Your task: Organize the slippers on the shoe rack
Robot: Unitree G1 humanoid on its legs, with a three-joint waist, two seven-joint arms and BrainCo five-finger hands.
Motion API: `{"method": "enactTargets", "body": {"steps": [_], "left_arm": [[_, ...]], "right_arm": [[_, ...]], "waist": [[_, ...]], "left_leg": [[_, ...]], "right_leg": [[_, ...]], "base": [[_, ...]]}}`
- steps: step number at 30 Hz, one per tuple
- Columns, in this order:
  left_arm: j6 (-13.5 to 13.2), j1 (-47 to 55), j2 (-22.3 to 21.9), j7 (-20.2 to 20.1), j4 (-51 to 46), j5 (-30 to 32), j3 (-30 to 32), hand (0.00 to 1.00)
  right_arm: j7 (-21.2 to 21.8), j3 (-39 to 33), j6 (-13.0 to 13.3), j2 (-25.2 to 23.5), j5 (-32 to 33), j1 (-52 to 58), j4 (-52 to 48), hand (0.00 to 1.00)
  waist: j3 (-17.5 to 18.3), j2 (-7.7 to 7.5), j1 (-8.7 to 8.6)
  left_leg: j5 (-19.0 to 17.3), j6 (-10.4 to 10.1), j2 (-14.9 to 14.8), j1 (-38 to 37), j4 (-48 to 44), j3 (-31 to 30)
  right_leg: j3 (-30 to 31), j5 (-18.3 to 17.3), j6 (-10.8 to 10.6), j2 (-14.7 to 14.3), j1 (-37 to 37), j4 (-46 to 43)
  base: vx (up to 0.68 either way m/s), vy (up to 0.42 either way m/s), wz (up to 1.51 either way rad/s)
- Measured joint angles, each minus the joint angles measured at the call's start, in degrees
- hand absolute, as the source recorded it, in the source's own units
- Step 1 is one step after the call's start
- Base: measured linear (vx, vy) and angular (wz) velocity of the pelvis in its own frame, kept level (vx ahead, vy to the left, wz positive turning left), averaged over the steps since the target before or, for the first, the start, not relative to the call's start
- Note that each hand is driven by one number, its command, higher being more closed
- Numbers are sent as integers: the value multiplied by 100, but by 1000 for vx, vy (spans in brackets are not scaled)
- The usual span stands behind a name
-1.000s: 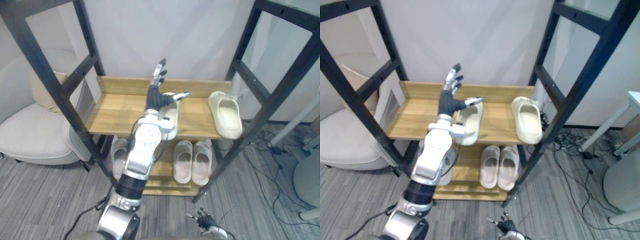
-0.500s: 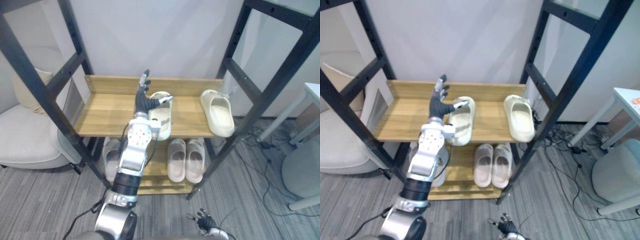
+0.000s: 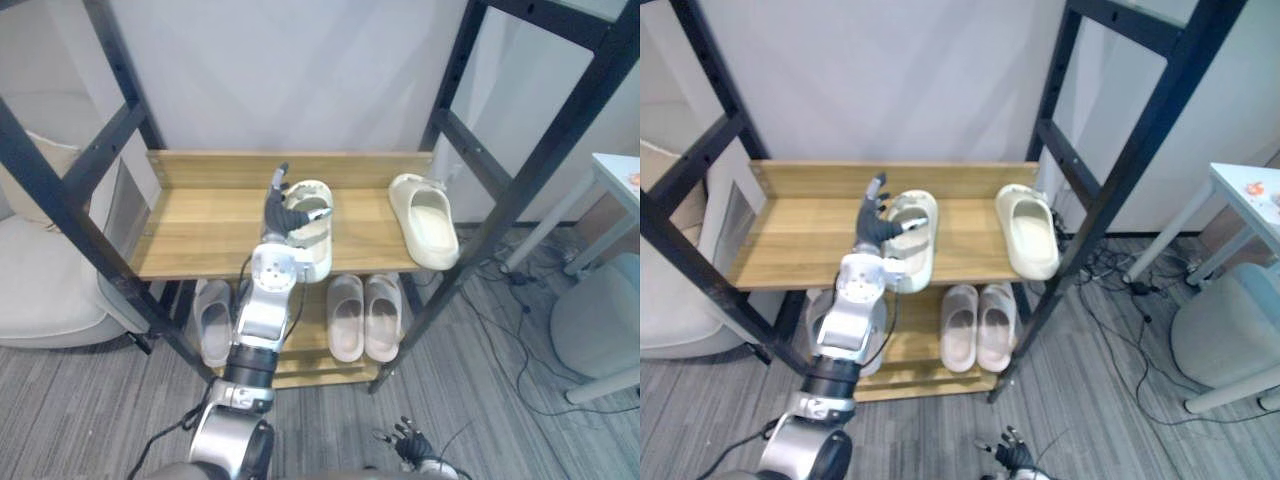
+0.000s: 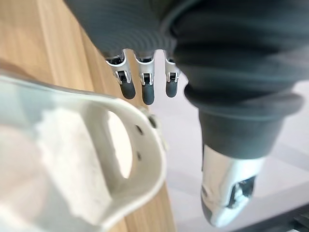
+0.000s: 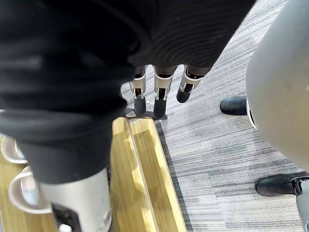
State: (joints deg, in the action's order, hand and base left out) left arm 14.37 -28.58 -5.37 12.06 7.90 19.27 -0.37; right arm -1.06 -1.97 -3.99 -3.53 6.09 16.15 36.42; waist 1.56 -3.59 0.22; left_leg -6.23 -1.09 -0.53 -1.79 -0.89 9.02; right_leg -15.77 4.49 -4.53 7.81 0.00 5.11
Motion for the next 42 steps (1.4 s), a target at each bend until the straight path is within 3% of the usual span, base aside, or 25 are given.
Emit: {"method": "enactTargets", "body": {"steps": [29, 30, 42], "left_arm": [[122, 8, 0, -246, 237, 674, 410, 0], [120, 6, 4, -247, 243, 725, 456, 100], [114, -171, 218, -365, 373, 978, 647, 100]], "right_arm": [[-1, 127, 13, 3, -150, 69, -234, 0], [-3, 148, 19, 7, -150, 69, -236, 0], [5, 290, 17, 10, -148, 66, -372, 0]], "waist": [[-100, 77, 24], [-100, 79, 24], [-149, 162, 51]], "left_leg": [[-235, -17, -88, 73, -244, 280], [-248, -25, -104, 72, -253, 304], [-362, -88, -197, 68, -338, 463]], "right_leg": [[223, 4, 10, -68, -53, -2], [252, 3, 13, -83, -53, -2], [399, -6, 59, -177, -89, -3]], "base": [[-13, -7, -4], [-39, -34, -14], [-14, -17, -7]]}}
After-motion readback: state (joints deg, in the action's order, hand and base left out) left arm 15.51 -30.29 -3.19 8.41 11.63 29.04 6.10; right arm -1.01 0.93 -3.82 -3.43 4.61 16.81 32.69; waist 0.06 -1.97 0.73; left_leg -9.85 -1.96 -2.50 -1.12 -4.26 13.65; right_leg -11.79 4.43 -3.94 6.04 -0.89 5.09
